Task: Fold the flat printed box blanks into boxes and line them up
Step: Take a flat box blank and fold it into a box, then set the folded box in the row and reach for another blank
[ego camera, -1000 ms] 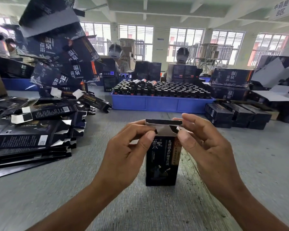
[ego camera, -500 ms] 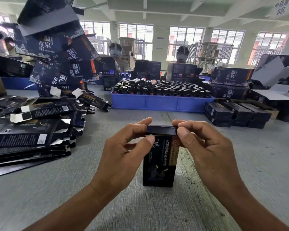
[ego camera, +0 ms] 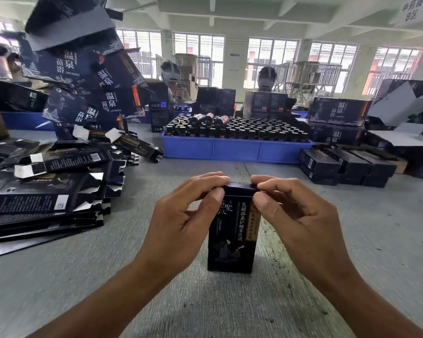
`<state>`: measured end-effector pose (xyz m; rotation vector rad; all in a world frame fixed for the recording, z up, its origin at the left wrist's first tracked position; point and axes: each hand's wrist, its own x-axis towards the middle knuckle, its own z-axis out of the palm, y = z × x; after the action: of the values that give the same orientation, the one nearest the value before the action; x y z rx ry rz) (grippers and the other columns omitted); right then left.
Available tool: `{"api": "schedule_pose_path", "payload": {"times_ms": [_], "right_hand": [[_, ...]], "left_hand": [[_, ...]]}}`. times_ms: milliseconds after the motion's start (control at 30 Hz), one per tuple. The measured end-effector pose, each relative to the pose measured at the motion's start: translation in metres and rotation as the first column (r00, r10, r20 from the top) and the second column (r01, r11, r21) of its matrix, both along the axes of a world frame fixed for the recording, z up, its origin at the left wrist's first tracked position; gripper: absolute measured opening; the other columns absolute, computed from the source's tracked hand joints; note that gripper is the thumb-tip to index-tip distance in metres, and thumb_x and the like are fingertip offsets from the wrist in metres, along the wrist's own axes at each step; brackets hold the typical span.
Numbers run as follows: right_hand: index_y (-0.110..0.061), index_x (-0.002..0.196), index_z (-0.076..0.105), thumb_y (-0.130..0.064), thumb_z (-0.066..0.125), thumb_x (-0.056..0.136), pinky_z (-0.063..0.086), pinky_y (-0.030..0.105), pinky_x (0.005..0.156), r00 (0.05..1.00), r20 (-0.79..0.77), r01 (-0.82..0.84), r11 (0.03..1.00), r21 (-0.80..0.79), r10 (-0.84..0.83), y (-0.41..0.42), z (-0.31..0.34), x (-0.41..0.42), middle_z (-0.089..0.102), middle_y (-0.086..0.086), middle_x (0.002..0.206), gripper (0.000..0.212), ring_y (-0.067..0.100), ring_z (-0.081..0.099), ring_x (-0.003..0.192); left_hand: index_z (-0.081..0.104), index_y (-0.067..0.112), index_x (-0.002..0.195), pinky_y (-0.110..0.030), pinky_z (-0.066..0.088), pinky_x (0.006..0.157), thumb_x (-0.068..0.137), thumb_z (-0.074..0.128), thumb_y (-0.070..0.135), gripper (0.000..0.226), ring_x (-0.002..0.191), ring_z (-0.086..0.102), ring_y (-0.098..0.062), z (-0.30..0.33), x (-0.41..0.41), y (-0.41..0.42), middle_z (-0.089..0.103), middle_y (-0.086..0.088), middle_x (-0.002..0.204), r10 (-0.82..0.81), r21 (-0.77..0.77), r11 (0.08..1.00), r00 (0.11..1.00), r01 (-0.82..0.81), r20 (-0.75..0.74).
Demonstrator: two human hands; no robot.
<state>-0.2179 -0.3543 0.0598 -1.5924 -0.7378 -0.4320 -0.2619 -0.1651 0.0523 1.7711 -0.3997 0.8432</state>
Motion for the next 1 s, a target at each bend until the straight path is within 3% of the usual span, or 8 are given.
{"api": "schedule_pose_path", "payload": {"times_ms": [233, 400, 533, 633, 700, 800, 900, 1000], "right_hand": [[-0.024, 0.100, 0.073, -0.038, 0.068, 0.085, 0.055, 0.020, 0.088, 0.989, 0.123, 0.088, 0.993, -0.083, -0.077, -0.003, -0.004, 0.008, 0.071, -0.019, 0.118, 0.022, 0.008, 0.067, 0.111], [-0.032, 0.111, 0.071, -0.035, 0.066, 0.090, 0.056, 0.020, 0.086, 0.982, 0.140, 0.146, 0.981, -0.124, -0.128, -0.003, -0.010, 0.014, 0.068, -0.021, 0.121, 0.021, 0.002, 0.065, 0.111], [-0.057, 0.140, 0.035, -0.044, 0.070, 0.090, 0.052, 0.025, 0.095, 0.980, 0.060, 0.199, 0.893, -0.404, -0.192, 0.002, -0.020, 0.015, 0.052, -0.027, 0.135, 0.063, -0.007, 0.056, 0.115], [-0.065, 0.137, 0.016, -0.060, 0.068, 0.081, 0.046, 0.030, 0.102, 0.991, 0.030, 0.124, 0.802, -0.584, -0.132, 0.010, -0.028, 0.012, 0.039, -0.024, 0.142, 0.077, -0.001, 0.050, 0.121], [-0.058, 0.139, 0.018, -0.071, 0.063, 0.076, 0.042, 0.030, 0.107, 0.991, 0.103, 0.136, 0.723, -0.677, -0.090, 0.014, -0.035, 0.009, 0.035, -0.020, 0.147, 0.078, 0.005, 0.046, 0.128], [-0.048, 0.140, 0.025, -0.076, 0.056, 0.077, 0.042, 0.036, 0.108, 0.980, 0.170, 0.197, 0.641, -0.742, -0.105, 0.018, -0.041, 0.007, 0.031, -0.014, 0.150, 0.075, 0.014, 0.046, 0.128], [-0.043, 0.136, 0.031, -0.064, 0.055, 0.081, 0.046, 0.036, 0.103, 0.971, 0.192, 0.237, 0.636, -0.734, -0.141, 0.018, -0.041, 0.007, 0.035, -0.011, 0.146, 0.064, 0.016, 0.049, 0.120], [-0.042, 0.134, 0.036, -0.058, 0.056, 0.081, 0.048, 0.034, 0.099, 0.961, 0.173, 0.273, 0.660, -0.700, -0.214, 0.014, -0.040, 0.014, 0.042, -0.011, 0.141, 0.059, 0.014, 0.052, 0.115]], "left_hand": [[0.074, 0.019, 0.114, -0.013, 0.053, 0.079, 0.095, 0.064, 0.020, 0.022, 0.122, 0.060, -0.007, -0.003, 0.002, 0.006, 0.065, 0.007, 0.129, -0.013, 0.094, 0.996, 1.000, 0.012, 0.011], [0.063, 0.039, 0.121, -0.012, 0.054, 0.076, 0.089, 0.065, 0.036, 0.032, 0.113, 0.063, -0.001, -0.007, 0.006, 0.009, 0.066, 0.016, 0.124, -0.018, 0.145, 0.989, 0.995, 0.033, -0.103], [0.057, 0.052, 0.118, -0.019, 0.057, 0.068, 0.088, 0.063, 0.045, 0.032, 0.102, 0.068, -0.005, -0.011, 0.016, 0.014, 0.067, 0.020, 0.114, 0.061, 0.068, 0.996, 0.986, -0.051, -0.154], [0.059, 0.051, 0.108, -0.030, 0.060, 0.064, 0.089, 0.067, 0.034, 0.027, 0.088, 0.072, -0.015, -0.015, 0.026, 0.025, 0.068, 0.015, 0.106, 0.122, -0.133, 0.979, 0.965, -0.155, -0.230], [0.061, 0.045, 0.105, -0.031, 0.060, 0.059, 0.091, 0.071, 0.024, 0.027, 0.084, 0.073, -0.020, -0.017, 0.032, 0.032, 0.069, 0.001, 0.105, 0.115, -0.286, 0.935, 0.942, -0.210, -0.315], [0.063, 0.038, 0.104, -0.029, 0.059, 0.053, 0.089, 0.073, 0.022, 0.024, 0.076, 0.075, -0.018, -0.021, 0.035, 0.032, 0.072, -0.009, 0.096, 0.045, -0.390, 0.895, 0.916, -0.214, -0.399], [0.063, 0.044, 0.101, -0.033, 0.060, 0.055, 0.086, 0.072, 0.033, 0.021, 0.075, 0.076, -0.020, -0.023, 0.034, 0.024, 0.074, -0.008, 0.096, 0.011, -0.368, 0.910, 0.901, -0.189, -0.434], [0.056, 0.062, 0.106, -0.041, 0.060, 0.066, 0.077, 0.065, 0.053, 0.031, 0.079, 0.076, -0.018, -0.025, 0.030, 0.021, 0.070, -0.002, 0.106, 0.042, -0.264, 0.947, 0.887, -0.181, -0.460]]}}
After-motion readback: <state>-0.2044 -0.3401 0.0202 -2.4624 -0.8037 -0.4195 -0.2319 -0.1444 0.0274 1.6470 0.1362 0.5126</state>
